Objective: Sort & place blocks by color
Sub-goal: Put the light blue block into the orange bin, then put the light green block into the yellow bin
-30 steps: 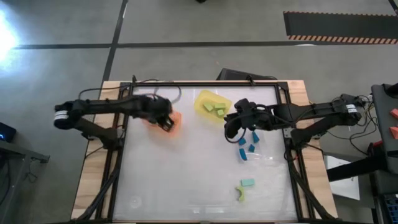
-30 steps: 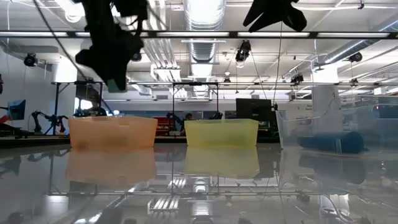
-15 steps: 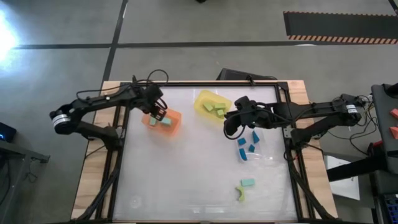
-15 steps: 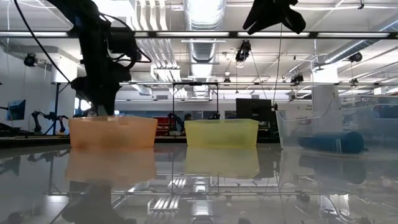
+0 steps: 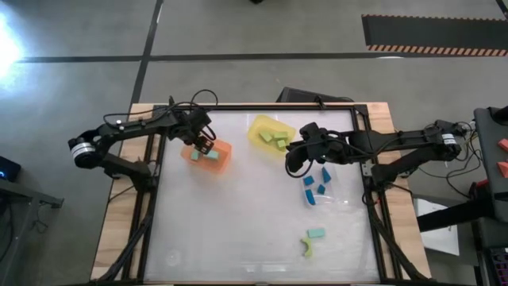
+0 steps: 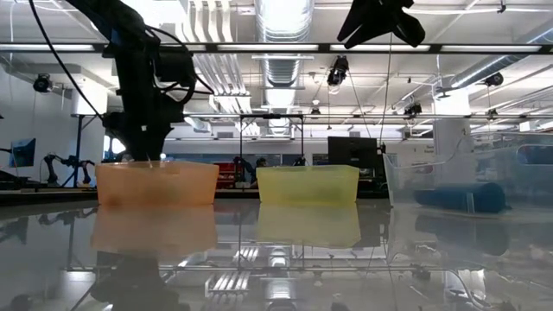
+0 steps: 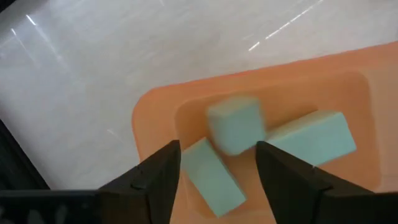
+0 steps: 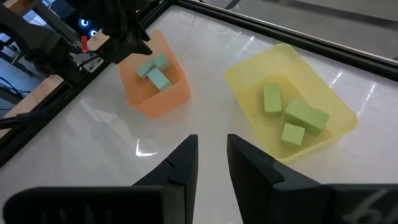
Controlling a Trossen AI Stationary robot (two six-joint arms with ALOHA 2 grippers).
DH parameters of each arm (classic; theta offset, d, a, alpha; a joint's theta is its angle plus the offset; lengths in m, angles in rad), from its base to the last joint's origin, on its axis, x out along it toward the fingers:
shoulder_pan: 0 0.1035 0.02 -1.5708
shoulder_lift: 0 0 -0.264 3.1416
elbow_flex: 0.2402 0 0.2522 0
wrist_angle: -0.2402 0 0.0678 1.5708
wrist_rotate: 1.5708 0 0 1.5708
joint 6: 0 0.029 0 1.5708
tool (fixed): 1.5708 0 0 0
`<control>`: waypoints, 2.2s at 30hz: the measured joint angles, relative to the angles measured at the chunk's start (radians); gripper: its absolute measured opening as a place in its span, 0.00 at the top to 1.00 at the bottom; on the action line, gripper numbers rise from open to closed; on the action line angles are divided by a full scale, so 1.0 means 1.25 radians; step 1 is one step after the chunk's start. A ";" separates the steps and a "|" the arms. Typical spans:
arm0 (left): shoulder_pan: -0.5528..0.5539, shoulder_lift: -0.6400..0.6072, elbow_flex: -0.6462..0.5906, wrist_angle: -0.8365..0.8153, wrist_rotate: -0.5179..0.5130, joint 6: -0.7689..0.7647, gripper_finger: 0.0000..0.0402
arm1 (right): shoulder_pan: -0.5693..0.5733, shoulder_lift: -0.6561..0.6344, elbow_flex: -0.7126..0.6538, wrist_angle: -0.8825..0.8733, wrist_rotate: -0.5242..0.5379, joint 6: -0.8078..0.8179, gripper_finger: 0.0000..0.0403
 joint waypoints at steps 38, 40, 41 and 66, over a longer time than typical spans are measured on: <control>-0.103 -0.362 0.001 0.390 0.028 -0.132 0.50 | 0.456 0.240 -0.011 -0.149 -0.505 0.194 0.76; -0.103 -0.371 0.001 0.401 0.028 -0.132 0.50 | 0.464 0.256 -0.011 -0.122 -0.501 0.155 0.73; -0.103 -0.372 0.001 0.402 0.028 -0.130 0.50 | 0.466 0.264 -0.011 -0.112 -0.498 0.133 0.71; -0.103 -0.337 0.001 0.400 0.036 -0.169 0.50 | 0.424 0.356 -0.011 -0.079 -0.541 0.746 0.54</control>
